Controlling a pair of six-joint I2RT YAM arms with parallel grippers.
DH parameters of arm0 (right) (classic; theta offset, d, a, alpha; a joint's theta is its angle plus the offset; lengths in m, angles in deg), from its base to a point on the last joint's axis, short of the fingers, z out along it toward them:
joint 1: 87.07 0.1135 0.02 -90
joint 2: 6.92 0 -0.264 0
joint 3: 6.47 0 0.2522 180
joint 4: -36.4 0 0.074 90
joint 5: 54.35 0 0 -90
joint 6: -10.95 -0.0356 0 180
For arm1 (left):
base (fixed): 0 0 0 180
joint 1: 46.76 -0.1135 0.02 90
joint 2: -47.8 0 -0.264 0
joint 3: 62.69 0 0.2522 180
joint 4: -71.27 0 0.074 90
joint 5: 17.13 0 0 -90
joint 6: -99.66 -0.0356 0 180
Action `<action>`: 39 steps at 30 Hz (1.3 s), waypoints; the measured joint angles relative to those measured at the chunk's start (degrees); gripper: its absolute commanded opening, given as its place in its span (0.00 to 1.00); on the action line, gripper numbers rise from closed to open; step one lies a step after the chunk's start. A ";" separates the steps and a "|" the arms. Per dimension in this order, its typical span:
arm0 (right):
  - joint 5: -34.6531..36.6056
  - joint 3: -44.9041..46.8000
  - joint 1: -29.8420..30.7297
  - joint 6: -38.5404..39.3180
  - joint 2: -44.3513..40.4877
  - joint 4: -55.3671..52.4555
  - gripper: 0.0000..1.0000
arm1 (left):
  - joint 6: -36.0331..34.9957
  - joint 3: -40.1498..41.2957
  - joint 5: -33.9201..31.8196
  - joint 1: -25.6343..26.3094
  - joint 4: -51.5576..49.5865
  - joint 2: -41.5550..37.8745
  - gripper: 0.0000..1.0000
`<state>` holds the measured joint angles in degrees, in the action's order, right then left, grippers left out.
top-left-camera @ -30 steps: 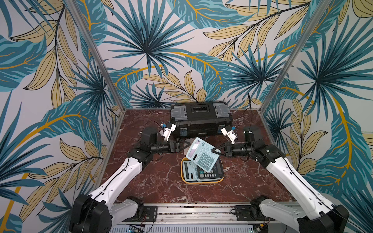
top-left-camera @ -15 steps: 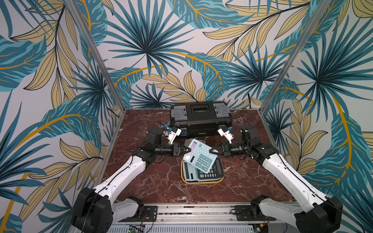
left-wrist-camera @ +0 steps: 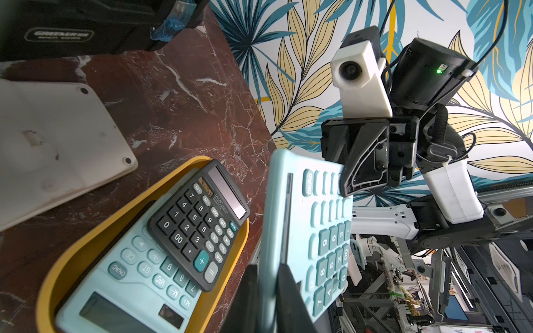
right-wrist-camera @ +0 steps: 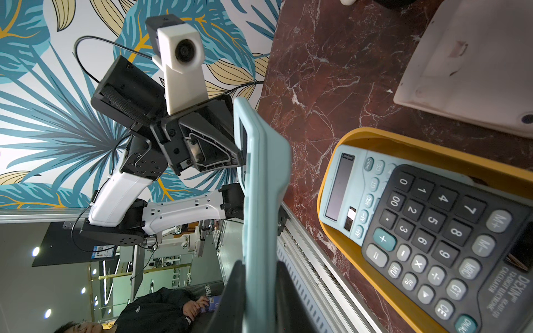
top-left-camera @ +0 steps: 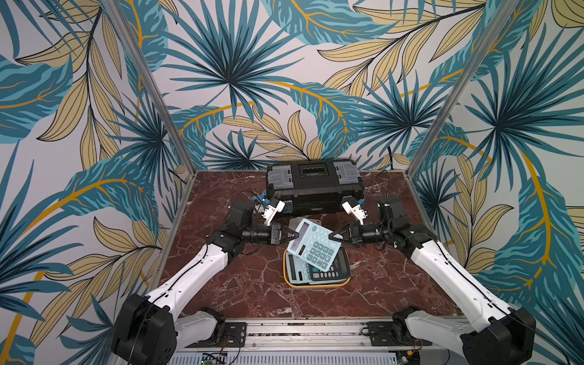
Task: Put the calculator in the storage box
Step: Pick up the calculator at the center of the board.
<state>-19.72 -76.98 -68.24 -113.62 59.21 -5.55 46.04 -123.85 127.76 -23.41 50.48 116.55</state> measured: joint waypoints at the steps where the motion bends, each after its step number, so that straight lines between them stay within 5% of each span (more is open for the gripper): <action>1: 0.00 0.00 0.00 -0.11 0.00 0.04 0.24 | 0.02 0.00 0.04 0.00 0.00 0.00 0.01; 5: 0.02 0.09 0.07 -0.22 0.00 0.48 0.50 | 0.92 0.00 -0.15 0.15 0.11 0.00 0.00; 16: 0.94 2.38 0.39 -1.75 -1.66 3.72 0.99 | 6.05 0.09 -3.85 0.35 2.82 -0.33 0.00; 29: 4.81 10.49 0.39 -9.79 -6.54 17.22 0.99 | 20.00 7.65 -12.70 1.14 16.11 -5.25 0.00; 39: 4.94 12.04 0.44 -18.08 -4.31 29.51 0.58 | 23.50 9.11 -16.13 1.92 17.57 -7.98 0.00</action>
<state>-14.78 -64.94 -67.80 -131.69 54.90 23.96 69.53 -114.74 111.63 -21.49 68.05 108.58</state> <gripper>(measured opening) 0.654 0.130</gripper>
